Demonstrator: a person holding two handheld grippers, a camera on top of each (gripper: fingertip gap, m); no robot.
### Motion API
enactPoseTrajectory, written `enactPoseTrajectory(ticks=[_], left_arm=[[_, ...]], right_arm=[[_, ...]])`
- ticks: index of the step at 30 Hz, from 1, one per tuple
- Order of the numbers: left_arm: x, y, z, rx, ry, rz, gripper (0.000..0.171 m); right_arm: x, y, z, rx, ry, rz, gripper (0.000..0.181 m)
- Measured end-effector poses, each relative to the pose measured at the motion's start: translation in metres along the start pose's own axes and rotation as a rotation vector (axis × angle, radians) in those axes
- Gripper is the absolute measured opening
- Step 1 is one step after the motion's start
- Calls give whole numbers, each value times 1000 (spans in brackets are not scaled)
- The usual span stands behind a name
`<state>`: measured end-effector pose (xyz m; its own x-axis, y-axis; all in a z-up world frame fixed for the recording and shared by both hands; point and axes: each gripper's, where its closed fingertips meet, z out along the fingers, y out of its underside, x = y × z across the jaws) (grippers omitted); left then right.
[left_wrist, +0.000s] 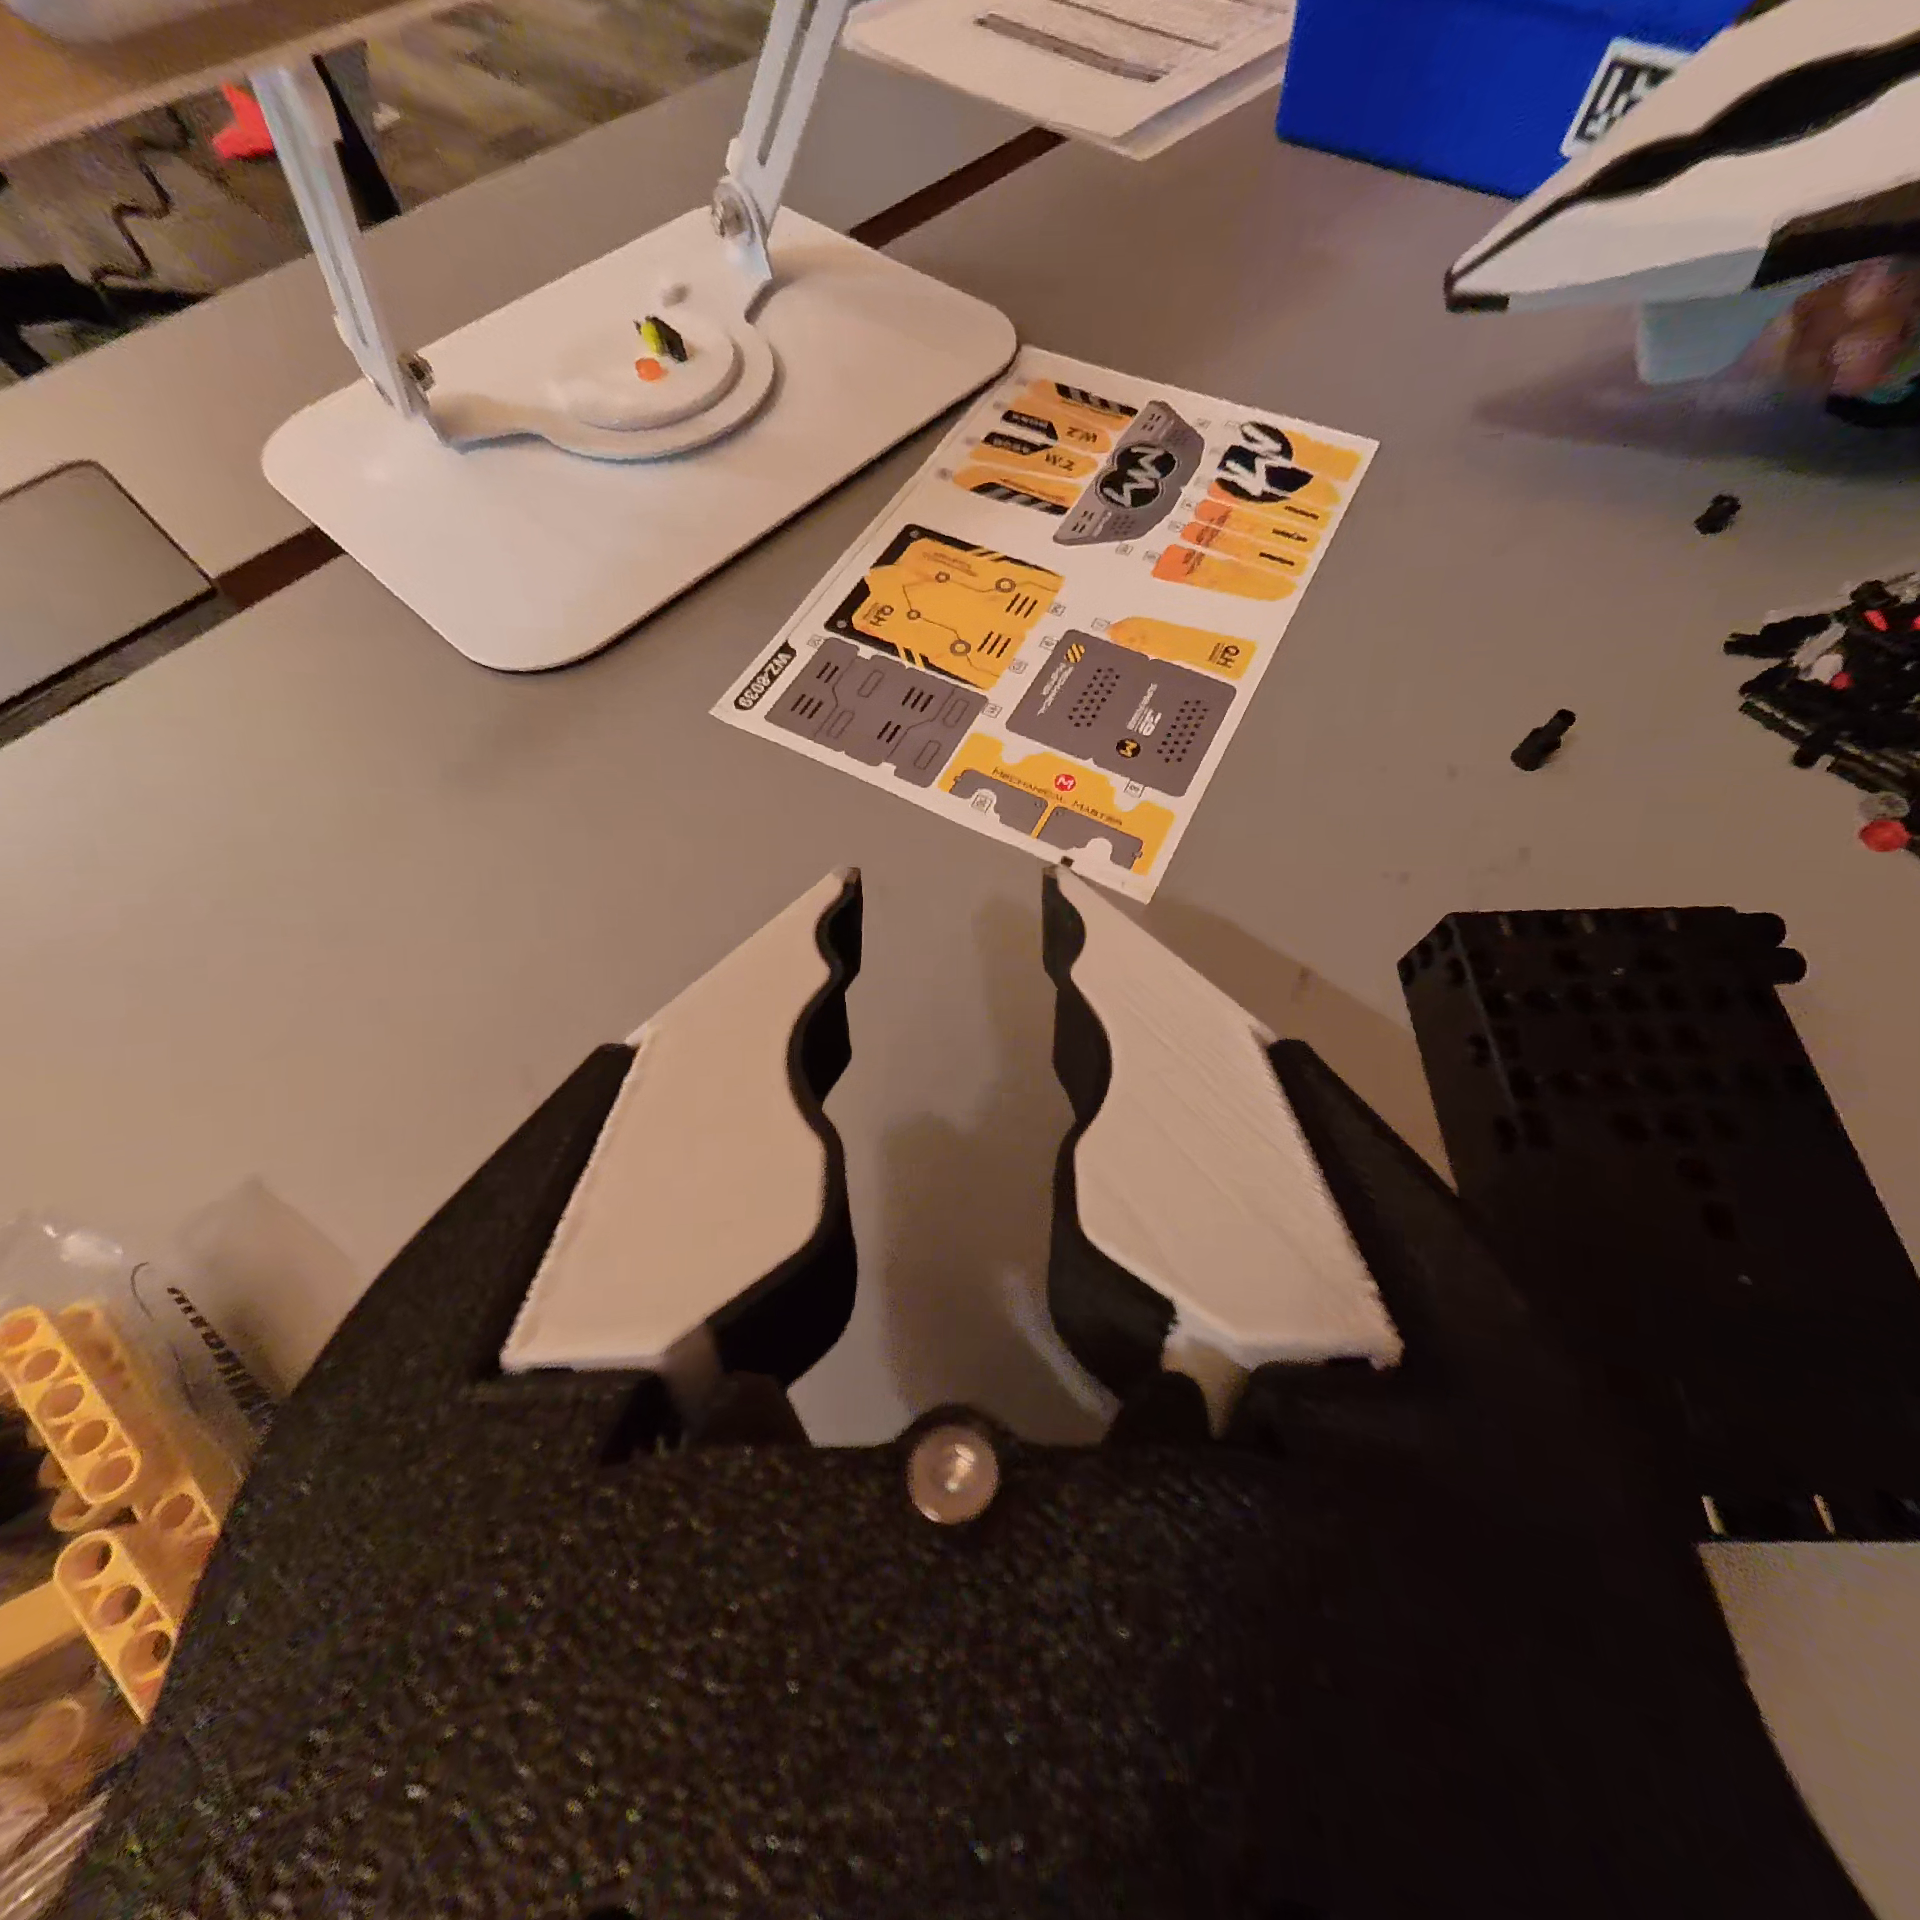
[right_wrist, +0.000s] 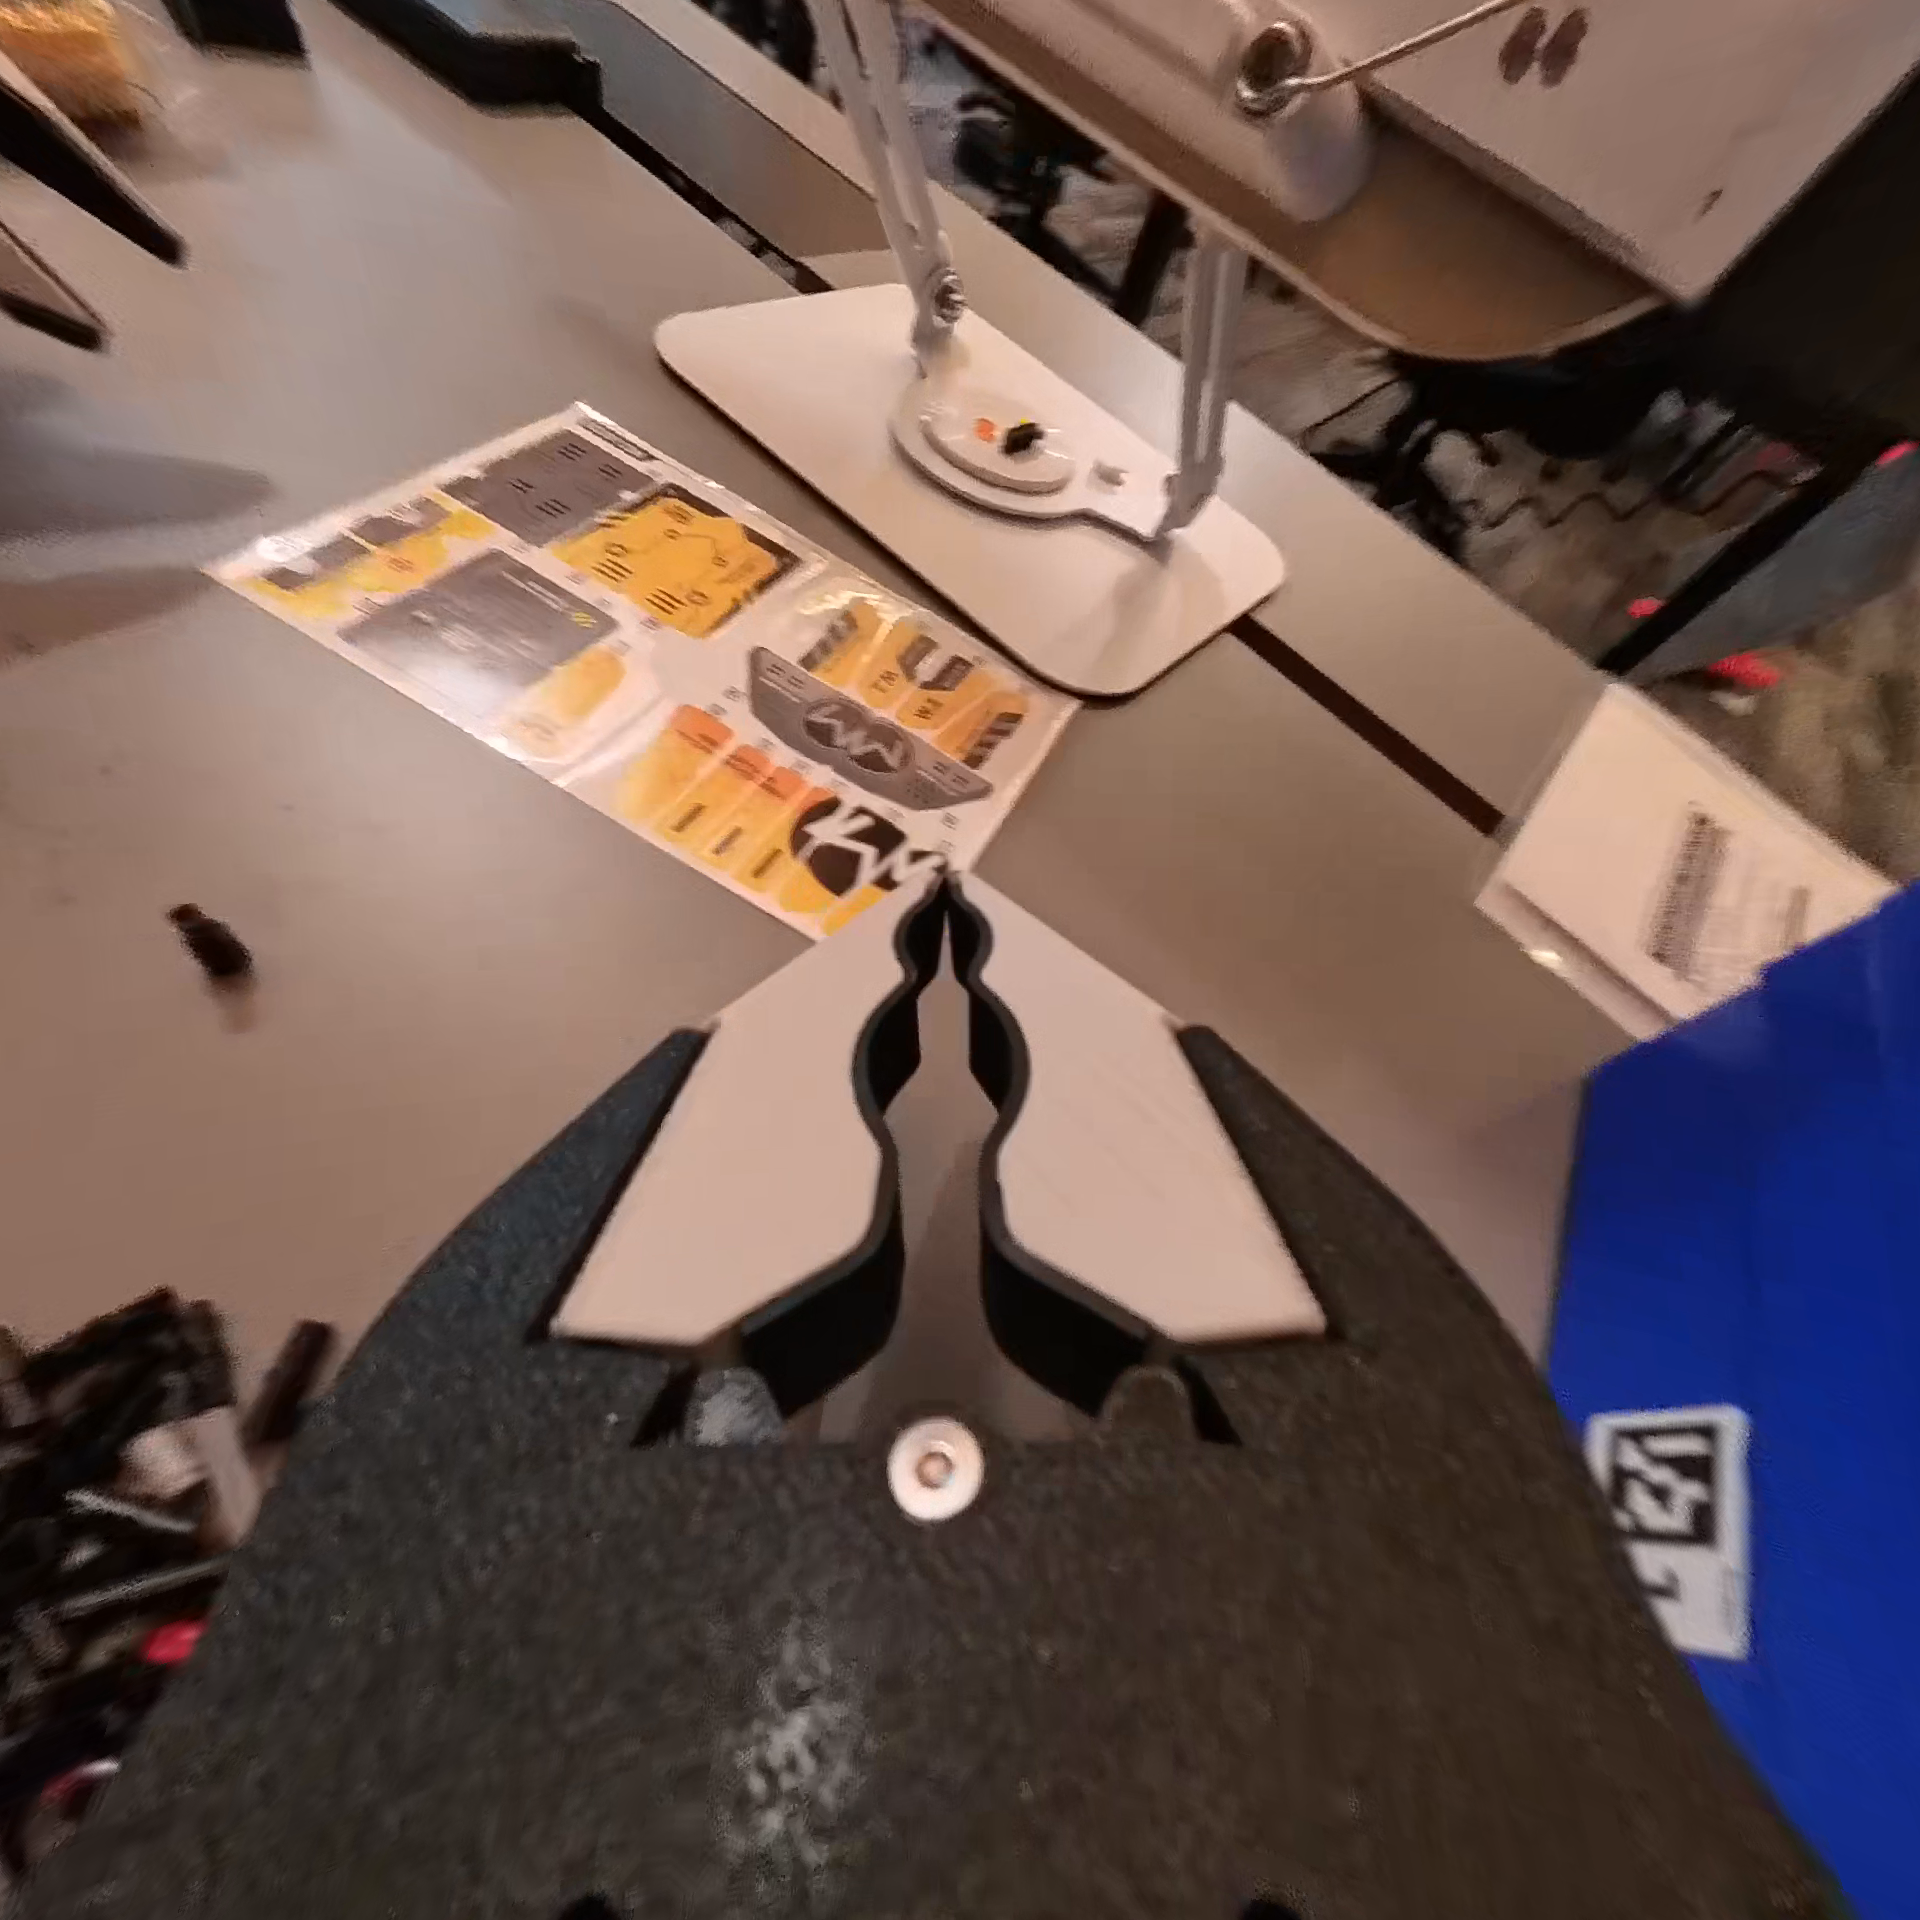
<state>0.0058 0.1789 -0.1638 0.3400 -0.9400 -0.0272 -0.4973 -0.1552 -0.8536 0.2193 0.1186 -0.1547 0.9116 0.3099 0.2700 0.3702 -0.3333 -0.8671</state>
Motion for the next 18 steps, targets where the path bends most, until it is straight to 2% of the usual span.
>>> enactPoseTrajectory(ticks=[6, 9, 15, 18], left_arm=[[2, 11, 8, -82, -45, 76, 37], [2, 15, 12, -119, -75, 114, 39], [3, 17, 13, -126, -85, 136, 40], [4, 17, 13, -131, -54, 111, 41]], right_arm=[[12, 0, -6, 41, 46, 9, 0], [20, 4, -4, 11, 89, 40, 0], [20, 2, -5, 29, 66, 68, 0], [28, 3, -8, 36, 75, 145, 0]])
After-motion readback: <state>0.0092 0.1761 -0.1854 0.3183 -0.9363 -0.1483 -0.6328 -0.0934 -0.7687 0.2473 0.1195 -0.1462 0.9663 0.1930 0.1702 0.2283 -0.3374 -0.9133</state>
